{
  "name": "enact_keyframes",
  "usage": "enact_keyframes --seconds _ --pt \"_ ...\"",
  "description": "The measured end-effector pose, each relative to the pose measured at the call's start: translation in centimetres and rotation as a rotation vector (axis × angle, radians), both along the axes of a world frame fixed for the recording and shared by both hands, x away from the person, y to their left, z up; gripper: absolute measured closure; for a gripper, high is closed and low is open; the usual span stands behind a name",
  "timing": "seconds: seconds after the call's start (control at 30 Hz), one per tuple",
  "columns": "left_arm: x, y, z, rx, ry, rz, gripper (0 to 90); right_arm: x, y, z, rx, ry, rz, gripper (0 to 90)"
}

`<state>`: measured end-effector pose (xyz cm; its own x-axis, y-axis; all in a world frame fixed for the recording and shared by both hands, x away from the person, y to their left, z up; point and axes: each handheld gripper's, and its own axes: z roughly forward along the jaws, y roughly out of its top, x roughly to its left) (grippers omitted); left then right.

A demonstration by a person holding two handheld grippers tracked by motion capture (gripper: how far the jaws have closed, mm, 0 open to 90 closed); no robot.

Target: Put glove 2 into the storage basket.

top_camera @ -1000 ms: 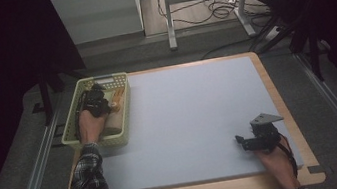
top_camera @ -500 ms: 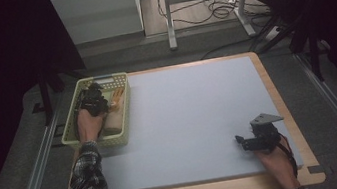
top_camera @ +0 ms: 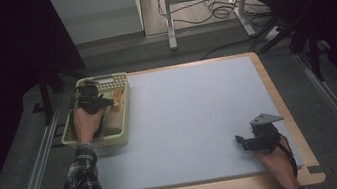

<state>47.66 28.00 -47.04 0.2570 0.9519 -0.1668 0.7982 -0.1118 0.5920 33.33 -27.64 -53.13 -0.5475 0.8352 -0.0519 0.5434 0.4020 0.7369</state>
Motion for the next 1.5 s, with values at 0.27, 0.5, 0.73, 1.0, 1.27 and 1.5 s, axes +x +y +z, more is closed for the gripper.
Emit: enact_keyframes --seconds 0.27,0.5,0.73,1.0,1.27,1.5 --pt "-0.4 -0.7 0.2 0.052 -0.022 -0.013 33.2 0.0 0.0 0.0 0.000 0.000 0.000 19.1" --pt "-1.4 0.0 0.5 0.087 -0.024 -0.007 23.6 0.0 0.0 0.0 -0.001 0.000 0.000 19.1" --pt "-2.7 0.1 0.9 0.083 -0.031 -0.029 16.1 0.0 0.0 0.0 -0.001 -0.001 0.000 19.1" --pt "-4.0 -0.2 1.1 0.091 -0.053 -0.063 10.0 0.0 0.0 0.0 -0.001 -0.001 0.000 19.1" --pt "-5.6 -0.3 1.4 0.088 -0.086 -0.104 6.6 0.0 0.0 0.0 -0.003 -0.001 0.001 19.1" --pt "-6.7 -0.3 1.3 0.071 -0.096 -0.136 3.7 0.0 0.0 0.0 -0.002 -0.001 0.000 19.1"
